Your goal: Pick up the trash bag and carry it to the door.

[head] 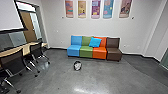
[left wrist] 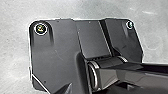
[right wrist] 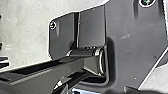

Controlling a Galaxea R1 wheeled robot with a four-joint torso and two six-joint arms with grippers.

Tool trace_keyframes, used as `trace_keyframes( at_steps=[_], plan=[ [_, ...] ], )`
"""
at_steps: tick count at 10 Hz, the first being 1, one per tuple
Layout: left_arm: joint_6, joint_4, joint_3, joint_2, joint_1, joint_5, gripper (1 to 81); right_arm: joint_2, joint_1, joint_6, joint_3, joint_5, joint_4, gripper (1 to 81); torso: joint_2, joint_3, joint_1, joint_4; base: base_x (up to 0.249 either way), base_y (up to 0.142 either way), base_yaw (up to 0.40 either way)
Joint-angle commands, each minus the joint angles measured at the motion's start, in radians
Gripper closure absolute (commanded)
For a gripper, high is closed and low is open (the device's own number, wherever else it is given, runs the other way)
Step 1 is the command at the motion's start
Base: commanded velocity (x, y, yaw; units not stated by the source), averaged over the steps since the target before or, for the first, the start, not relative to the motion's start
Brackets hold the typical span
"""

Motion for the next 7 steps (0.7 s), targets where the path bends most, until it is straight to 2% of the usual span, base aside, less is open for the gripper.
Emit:
trace_keyframes(
  at_steps=[1, 7],
  plan=[
    [-0.002, 0.003, 0.010, -0.002, -0.047, 0.052, 1.0, -0.018, 0.045, -0.003, 0.013, -0.060, 0.003, 1.0, 0.000, 0.000, 0.000, 0.000, 0.149, 0.078, 0.000],
    [-0.002, 0.002, 0.010, -0.002, -0.047, 0.052, 1.0, -0.013, 0.045, -0.003, 0.007, -0.060, 0.006, 1.0, 0.000, 0.000, 0.000, 0.000, 0.149, 0.078, 0.000]
  ],
)
